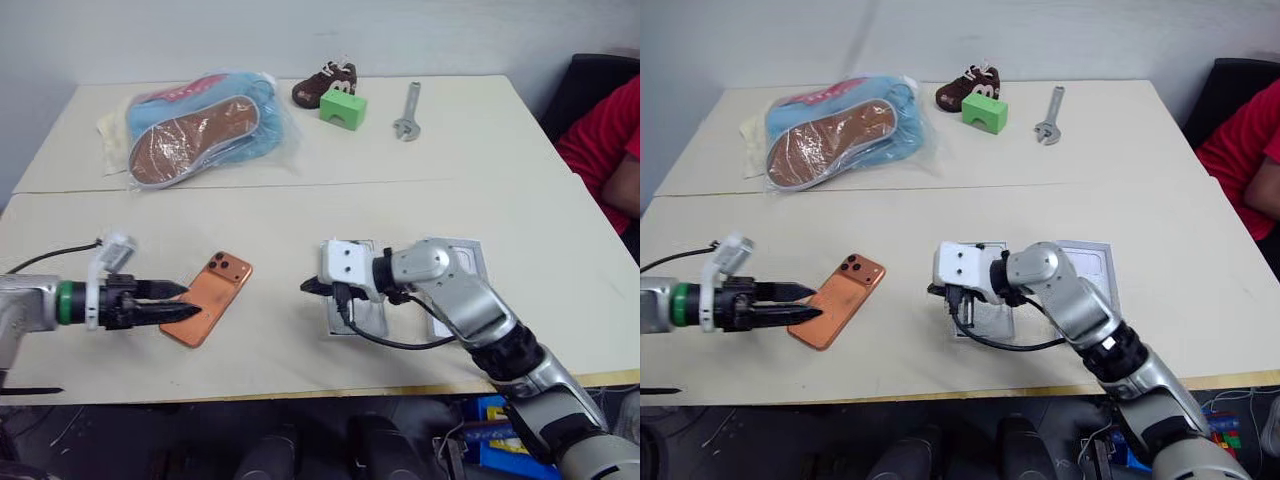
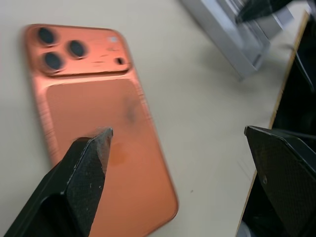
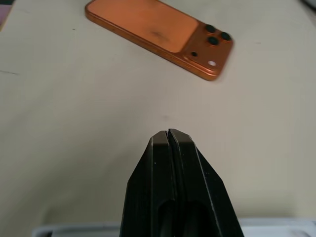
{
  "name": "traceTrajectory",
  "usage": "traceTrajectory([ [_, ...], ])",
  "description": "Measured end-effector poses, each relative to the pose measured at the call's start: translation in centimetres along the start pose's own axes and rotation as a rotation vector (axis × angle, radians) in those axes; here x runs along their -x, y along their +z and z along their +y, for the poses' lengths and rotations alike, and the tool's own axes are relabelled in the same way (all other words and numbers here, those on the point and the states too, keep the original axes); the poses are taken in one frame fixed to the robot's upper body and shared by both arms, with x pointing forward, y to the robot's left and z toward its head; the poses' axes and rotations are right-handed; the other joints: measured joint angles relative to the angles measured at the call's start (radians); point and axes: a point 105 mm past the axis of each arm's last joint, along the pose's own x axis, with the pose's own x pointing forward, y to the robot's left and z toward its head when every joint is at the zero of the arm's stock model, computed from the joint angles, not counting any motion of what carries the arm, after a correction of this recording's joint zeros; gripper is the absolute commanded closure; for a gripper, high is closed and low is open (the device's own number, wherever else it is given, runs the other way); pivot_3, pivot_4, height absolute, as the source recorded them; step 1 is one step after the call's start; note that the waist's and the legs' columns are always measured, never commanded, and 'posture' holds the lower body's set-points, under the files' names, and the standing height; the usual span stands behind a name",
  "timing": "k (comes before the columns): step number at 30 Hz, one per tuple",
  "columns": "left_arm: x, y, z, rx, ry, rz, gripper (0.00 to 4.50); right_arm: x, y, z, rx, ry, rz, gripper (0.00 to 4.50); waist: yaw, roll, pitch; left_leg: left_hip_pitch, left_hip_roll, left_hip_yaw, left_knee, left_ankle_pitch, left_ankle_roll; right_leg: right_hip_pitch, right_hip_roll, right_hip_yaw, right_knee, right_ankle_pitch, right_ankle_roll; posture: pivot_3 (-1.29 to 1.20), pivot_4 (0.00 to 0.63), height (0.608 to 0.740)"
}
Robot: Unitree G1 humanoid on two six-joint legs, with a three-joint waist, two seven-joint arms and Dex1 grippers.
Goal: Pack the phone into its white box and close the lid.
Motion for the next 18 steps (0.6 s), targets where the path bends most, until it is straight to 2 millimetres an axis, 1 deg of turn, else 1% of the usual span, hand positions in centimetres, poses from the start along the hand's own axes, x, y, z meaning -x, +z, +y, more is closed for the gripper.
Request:
traceTrajectory([
  [2, 0.6, -0.4, 1.2, 0.055, 0.068, 0.044, 0.00, -1.4, 0.1, 0.3, 0.015, 0.046, 0.004, 4.49, -0.004, 0.000, 0.000, 0.000, -0.001, 0.000, 0.000, 0.000, 0.000, 0.000, 0.000, 0.000, 0.001, 0.000, 0.000, 0.00, 0.150, 0.740],
  [4, 0.5, -1.1, 2.0, 0.110, 0.114, 0.096, 0.00, -2.4, 0.0, 0.5, 0.036, 0.083, 0.017, 4.49, -0.007, 0.000, 0.000, 0.000, -0.001, 0.000, 0.000, 0.000, 0.000, -0.001, 0.000, 0.000, 0.003, 0.000, 0.000, 0.00, 0.150, 0.740],
  [6, 0.1, -1.7, 2.3, 0.152, 0.125, 0.137, 0.00, -3.2, -0.1, 0.7, 0.052, 0.105, 0.031, 4.49, -0.009, -0.001, 0.000, 0.000, -0.001, 0.000, 0.000, 0.000, 0.000, -0.001, 0.000, -0.001, 0.004, 0.000, 0.000, 0.00, 0.150, 0.740],
  [8, -0.1, -1.6, 2.3, 0.163, 0.139, 0.158, 0.00, -3.8, -0.5, 0.8, 0.063, 0.120, 0.046, 4.49, -0.008, -0.001, 0.000, 0.000, -0.001, -0.002, 0.000, 0.000, 0.000, -0.004, -0.001, -0.001, 0.005, 0.000, -0.001, 0.00, 0.150, 0.740],
  [11, -0.9, -1.7, 2.2, 0.145, 0.150, 0.194, 0.00, -4.4, -1.0, 0.8, 0.061, 0.127, 0.057, 4.49, -0.005, 0.003, -0.002, 0.000, -0.002, -0.002, 0.001, 0.000, 0.000, -0.004, -0.001, -0.001, 0.005, 0.000, -0.001, 0.00, 0.150, 0.740],
  [13, -1.9, -2.0, 2.0, 0.148, 0.144, 0.212, 0.00, -4.7, -1.2, 0.9, 0.063, 0.130, 0.063, 4.49, -0.001, 0.011, -0.007, 0.000, -0.003, -0.002, 0.002, 0.000, 0.000, -0.003, -0.001, 0.000, 0.005, 0.000, -0.001, 0.00, 0.150, 0.740],
  [16, -3.5, -2.1, 1.2, 0.164, 0.105, 0.218, 0.00, -5.1, -1.0, 1.1, 0.070, 0.137, 0.059, 4.49, 0.002, 0.021, -0.014, 0.002, -0.004, -0.004, 0.002, 0.000, 0.001, 0.000, -0.002, 0.000, 0.004, 0.000, -0.001, 0.00, 0.150, 0.740],
  [18, -4.9, -2.2, 0.5, 0.177, 0.073, 0.220, 0.00, -5.3, -1.2, 1.2, 0.075, 0.142, 0.071, 4.49, 0.005, 0.030, -0.020, 0.005, -0.005, -0.009, 0.002, -0.001, 0.002, 0.004, -0.002, 0.001, 0.003, 0.000, -0.001, 0.00, 0.150, 0.740],
])
